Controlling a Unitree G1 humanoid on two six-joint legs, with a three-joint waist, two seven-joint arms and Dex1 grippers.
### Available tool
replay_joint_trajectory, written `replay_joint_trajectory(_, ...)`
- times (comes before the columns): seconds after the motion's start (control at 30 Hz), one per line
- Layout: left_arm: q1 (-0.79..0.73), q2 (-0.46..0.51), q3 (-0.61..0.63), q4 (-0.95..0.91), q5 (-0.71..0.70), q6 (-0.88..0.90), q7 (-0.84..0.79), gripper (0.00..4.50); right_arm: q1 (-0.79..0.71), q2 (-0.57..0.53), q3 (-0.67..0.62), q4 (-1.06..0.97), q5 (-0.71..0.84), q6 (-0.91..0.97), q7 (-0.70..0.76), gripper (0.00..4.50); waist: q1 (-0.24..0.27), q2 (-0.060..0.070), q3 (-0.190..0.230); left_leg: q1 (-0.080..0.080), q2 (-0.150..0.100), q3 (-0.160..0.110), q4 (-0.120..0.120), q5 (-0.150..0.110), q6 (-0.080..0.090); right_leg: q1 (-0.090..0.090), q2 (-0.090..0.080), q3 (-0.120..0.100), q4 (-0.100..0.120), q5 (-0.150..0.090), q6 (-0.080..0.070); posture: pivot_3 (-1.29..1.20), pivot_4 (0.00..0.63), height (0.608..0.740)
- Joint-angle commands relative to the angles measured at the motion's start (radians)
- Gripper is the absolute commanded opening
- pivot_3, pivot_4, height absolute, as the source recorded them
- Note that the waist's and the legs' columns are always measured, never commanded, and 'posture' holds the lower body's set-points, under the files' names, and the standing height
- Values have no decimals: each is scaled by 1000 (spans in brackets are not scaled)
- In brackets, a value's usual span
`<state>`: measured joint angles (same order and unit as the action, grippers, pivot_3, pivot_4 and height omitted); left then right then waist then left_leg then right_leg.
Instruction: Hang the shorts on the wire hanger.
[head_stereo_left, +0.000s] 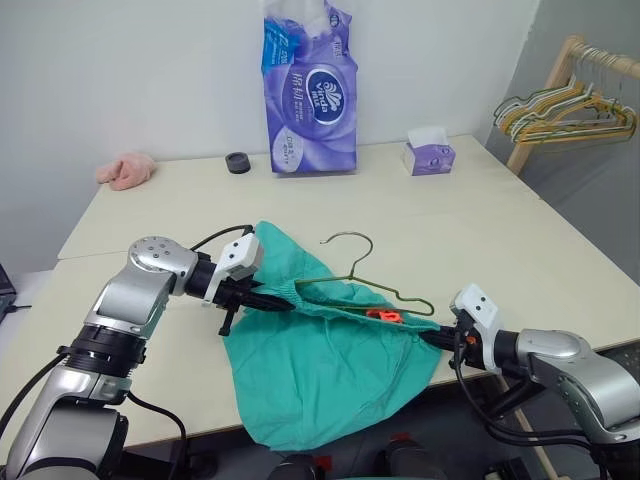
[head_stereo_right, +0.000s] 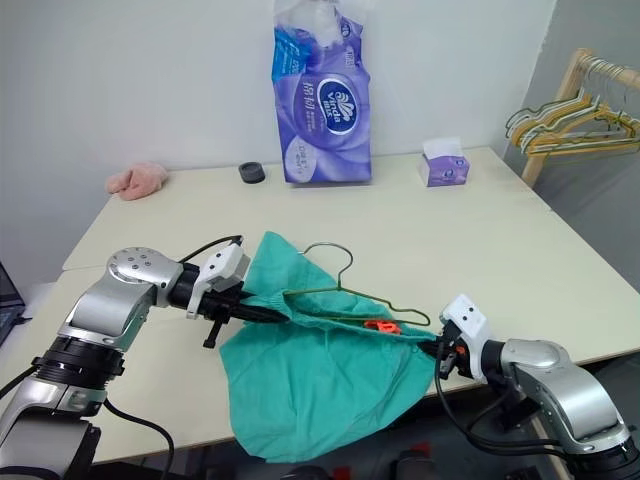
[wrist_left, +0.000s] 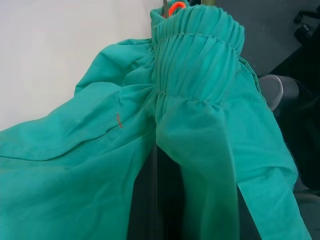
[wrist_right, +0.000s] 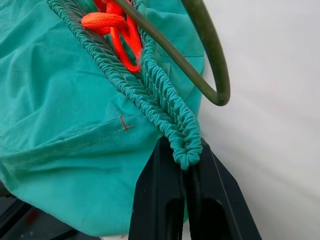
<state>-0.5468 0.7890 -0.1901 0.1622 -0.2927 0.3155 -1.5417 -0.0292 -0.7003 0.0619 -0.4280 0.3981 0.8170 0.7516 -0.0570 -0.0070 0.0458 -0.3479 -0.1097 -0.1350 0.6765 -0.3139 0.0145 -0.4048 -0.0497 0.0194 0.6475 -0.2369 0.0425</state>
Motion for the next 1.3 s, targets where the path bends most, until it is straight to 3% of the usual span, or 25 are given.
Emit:
replay_joint_trajectory(0.03,-3,25,12,-7,11,-32,-10,0,-1,-23,-32,-7,9,-12,11,14,0,0,0,0,0,0,0,0,0,0,0,0,0,0,0,-160,19,740)
replay_joint_trajectory(0.73,-27,15,34,-15,-38,9,1,0,-25,-90,-119,106,28,-34,27,14,0,0,0,0,0,0,0,0,0,0,0,0,0,0,0,-168,12,740)
replay_joint_trajectory(1.07,-35,3,4,75,75,-113,64,0,-13,-175,-121,-53,59,-31,76,14,0,0,0,0,0,0,0,0,0,0,0,0,0,0,0,-175,19,740)
replay_joint_trajectory(1.2,-51,-23,-16,84,122,-151,113,0,-98,-229,-79,-74,31,-46,99,14,-1,0,0,0,0,0,0,0,0,0,0,0,0,0,0,-188,22,740)
replay_joint_trajectory(1.3,-60,-81,-54,12,152,-132,165,0,-255,-247,44,-68,-39,-75,128,14,-2,0,0,0,0,0,0,0,0,0,0,0,-1,0,0,-191,21,740)
